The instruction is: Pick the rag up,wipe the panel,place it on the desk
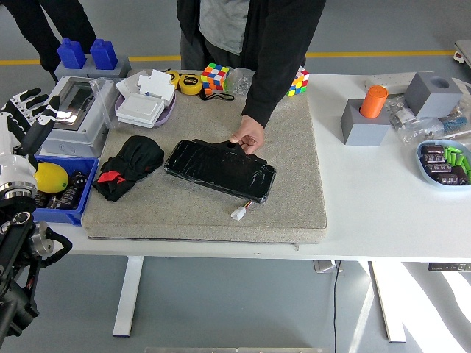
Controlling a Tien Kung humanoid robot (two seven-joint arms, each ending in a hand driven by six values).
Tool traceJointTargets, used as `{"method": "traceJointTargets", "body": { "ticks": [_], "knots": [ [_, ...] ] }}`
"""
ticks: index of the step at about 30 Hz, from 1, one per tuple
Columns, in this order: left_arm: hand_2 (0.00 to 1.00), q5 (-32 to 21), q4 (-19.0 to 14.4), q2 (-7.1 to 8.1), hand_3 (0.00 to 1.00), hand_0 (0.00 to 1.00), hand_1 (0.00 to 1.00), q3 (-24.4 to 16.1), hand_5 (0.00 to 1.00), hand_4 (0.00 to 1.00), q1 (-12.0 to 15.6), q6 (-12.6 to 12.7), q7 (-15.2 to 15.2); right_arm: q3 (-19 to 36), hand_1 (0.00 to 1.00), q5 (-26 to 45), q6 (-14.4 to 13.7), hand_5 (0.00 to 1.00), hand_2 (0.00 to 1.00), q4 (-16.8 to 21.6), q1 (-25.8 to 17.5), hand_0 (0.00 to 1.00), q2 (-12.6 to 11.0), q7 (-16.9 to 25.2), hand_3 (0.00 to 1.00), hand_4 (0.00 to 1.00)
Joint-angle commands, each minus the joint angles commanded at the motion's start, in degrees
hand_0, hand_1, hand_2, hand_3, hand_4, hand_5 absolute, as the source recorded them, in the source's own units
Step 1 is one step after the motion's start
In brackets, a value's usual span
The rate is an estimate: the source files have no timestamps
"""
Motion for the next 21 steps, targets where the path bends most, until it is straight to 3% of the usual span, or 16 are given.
{"method": "traceJointTargets", "body": {
  "ticks": [21],
  "knots": [
    [0.638,0.33,-0.60,-0.22,0.638,0.569,0.595,-0.31,0.312,0.878,0.05,-0.16,0.67,0.23,0.600,0.09,-0.02,0.350,0.525,-0.03,0.17,0.589,0.01,0.01,0.524,0.868]
  ]
}}
